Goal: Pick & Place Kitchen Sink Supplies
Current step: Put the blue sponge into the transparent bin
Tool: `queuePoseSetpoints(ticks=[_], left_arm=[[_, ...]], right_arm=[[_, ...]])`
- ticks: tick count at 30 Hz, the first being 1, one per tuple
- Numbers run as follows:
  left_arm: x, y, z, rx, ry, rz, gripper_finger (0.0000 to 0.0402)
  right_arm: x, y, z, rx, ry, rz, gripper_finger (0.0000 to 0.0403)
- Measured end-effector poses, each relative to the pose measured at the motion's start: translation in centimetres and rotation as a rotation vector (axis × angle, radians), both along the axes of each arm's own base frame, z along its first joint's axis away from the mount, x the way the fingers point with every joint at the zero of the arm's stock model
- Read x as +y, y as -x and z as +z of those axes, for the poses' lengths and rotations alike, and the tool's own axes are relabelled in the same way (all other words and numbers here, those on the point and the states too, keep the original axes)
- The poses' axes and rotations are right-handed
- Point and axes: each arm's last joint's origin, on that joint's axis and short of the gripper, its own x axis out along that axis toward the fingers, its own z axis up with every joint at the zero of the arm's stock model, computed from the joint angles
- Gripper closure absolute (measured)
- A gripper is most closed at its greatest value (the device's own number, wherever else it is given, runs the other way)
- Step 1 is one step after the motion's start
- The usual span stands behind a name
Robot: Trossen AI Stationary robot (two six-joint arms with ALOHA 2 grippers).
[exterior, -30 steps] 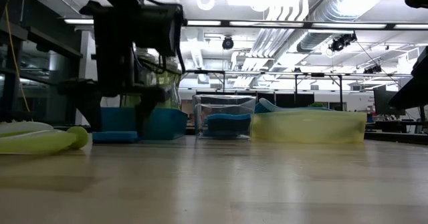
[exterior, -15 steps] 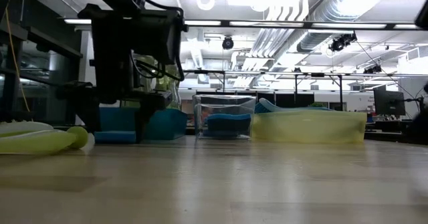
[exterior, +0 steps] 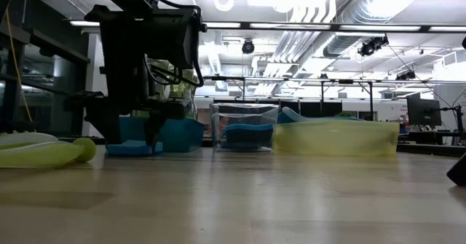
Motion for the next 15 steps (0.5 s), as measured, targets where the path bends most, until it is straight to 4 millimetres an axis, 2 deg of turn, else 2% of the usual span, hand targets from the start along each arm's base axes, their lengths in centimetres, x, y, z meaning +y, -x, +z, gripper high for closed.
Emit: queuePoseSetpoints(ticks=[9, 15], left_arm=[[-0.5, -0.3, 0.2, -0.013, 0.001, -0.018, 0.0201], [-1.4, -1.3, 1.3, -0.015, 0.024, -0.125, 0.0222]], right_arm=[[0.0, 0.0, 0.0, 0.005, -0.006, 0.007, 0.0124], [0.1, 0.0, 0.0, 0.012, 0.044, 0.050, 0.0124]])
